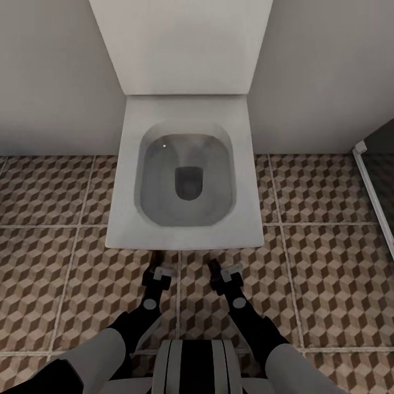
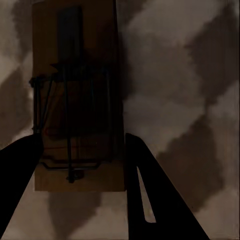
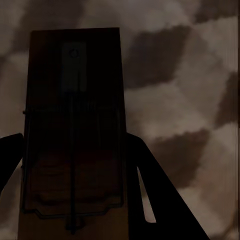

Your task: Take the four mousetraps from the cabinet in the bathroom and place them on the bathroom floor. Make sure all four end up on the same floor surface, and ensure that at least two of them are either under or directly next to the same bathroom sink.

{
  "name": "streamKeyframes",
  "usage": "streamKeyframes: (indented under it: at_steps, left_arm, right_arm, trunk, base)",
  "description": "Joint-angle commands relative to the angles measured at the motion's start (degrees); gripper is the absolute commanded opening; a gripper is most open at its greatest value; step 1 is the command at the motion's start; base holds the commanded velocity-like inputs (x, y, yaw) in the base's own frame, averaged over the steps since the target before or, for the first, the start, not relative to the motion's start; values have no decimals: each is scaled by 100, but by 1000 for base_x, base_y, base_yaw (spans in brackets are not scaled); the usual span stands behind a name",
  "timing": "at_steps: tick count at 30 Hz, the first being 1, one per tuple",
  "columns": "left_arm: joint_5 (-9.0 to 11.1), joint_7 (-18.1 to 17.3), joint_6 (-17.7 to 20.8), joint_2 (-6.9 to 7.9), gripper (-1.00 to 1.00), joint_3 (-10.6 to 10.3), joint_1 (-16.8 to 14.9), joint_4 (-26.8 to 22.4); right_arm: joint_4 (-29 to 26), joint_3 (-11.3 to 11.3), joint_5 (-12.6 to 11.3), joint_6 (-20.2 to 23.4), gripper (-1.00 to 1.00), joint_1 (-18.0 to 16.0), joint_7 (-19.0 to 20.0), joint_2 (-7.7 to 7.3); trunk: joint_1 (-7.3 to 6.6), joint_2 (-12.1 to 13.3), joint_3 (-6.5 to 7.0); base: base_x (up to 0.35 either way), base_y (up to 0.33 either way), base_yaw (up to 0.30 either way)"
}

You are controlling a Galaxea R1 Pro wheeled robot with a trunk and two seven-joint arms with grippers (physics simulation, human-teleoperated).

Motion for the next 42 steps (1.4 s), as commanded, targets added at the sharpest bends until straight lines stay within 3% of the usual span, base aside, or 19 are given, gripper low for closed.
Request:
streamKeyframes:
  at_steps: [1, 9, 42]
  left_arm:
    - [59, -53, -26, 3, -100, -49, -2, 17]
    - [59, -375, -29, -11, -100, -81, 3, 398]
    - [59, -381, -29, -13, -100, -84, 3, 426]
  right_arm:
    - [25, 18, 29, 10, -100, -18, -35, -3]
    - [63, 18, 29, 5, -100, -85, -42, 0]
    - [60, 26, 20, -3, -100, -185, -42, 47]
  trunk:
    - [-1, -1, -2]
    - [-1, -1, -2]
    - [-1, -1, -2]
  base:
    - [0, 0, 0]
    - [0, 0, 0]
    - [0, 0, 0]
